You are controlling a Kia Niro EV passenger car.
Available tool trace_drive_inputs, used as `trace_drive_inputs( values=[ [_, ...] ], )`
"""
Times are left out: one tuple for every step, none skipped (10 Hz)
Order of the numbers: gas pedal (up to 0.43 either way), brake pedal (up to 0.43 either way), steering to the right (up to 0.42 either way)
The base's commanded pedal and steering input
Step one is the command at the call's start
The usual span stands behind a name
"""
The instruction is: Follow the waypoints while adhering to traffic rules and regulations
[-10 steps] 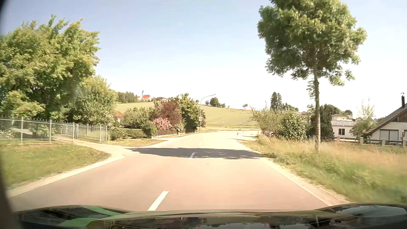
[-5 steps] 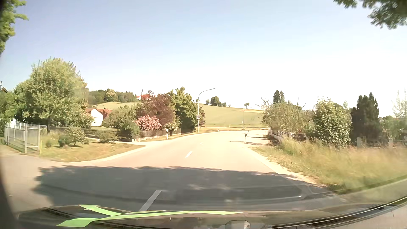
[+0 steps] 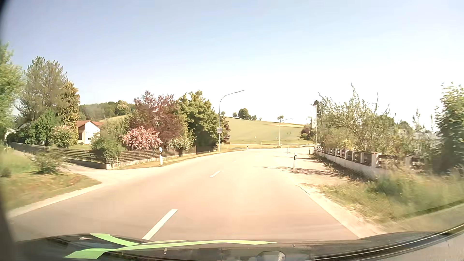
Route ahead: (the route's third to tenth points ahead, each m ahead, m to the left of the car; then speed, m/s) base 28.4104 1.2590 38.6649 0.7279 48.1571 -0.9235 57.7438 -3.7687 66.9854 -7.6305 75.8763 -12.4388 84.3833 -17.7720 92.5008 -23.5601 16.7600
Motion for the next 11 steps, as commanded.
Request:
trace_drive_inputs(
  values=[
    [0.000,0.000,0.010],
    [0.000,0.000,0.009],
    [0.008,0.000,0.006],
    [0.008,0.000,0.003],
    [0.008,0.000,0.003],
    [0.020,0.000,0.004],
    [0.020,0.000,0.007],
    [0.028,0.000,0.012],
    [0.028,0.000,0.019],
    [0.039,0.000,0.022],
    [0.047,0.000,0.023]
  ],
)
